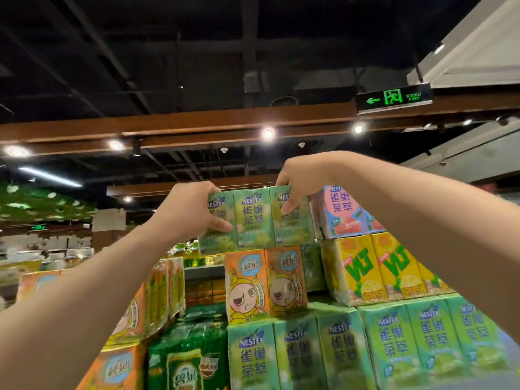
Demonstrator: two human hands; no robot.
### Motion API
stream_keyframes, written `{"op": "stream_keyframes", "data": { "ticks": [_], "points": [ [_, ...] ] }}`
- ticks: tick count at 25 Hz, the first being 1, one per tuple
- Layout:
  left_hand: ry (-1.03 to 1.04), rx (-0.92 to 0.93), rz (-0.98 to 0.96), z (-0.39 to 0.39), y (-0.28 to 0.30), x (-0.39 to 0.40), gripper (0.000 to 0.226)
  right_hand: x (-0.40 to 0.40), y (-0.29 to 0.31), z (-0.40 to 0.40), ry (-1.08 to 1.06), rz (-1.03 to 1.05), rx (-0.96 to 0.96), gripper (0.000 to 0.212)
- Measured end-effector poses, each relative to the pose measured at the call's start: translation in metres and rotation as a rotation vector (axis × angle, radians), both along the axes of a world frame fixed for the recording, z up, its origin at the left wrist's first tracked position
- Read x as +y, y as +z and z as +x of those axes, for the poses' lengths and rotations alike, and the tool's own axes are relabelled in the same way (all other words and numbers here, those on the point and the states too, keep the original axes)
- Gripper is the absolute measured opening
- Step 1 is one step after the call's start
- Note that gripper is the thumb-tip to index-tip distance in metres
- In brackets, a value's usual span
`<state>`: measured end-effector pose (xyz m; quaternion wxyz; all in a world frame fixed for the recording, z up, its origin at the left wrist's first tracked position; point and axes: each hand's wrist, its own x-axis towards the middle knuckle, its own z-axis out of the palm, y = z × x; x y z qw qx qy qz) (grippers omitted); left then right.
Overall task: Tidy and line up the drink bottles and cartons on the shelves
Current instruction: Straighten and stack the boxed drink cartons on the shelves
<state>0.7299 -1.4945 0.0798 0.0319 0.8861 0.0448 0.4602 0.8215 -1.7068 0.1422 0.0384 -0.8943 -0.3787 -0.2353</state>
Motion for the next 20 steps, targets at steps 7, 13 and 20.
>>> {"op": "stream_keyframes", "data": {
  "ticks": [7,13,20],
  "points": [
    [0.083,0.096,0.085,0.010,0.003,0.003,0.085,0.007,-0.021,-0.003,-0.149,-0.073,-0.291,0.053],
    [0.217,-0.036,0.104,0.015,-0.019,-0.015,0.101,-0.025,-0.056,-0.005,0.047,0.233,-0.386,0.067],
    [-0.038,-0.217,0.226,0.010,-0.042,-0.113,0.049,-0.098,-0.056,0.001,0.384,0.817,-0.328,0.028]
  ]
}}
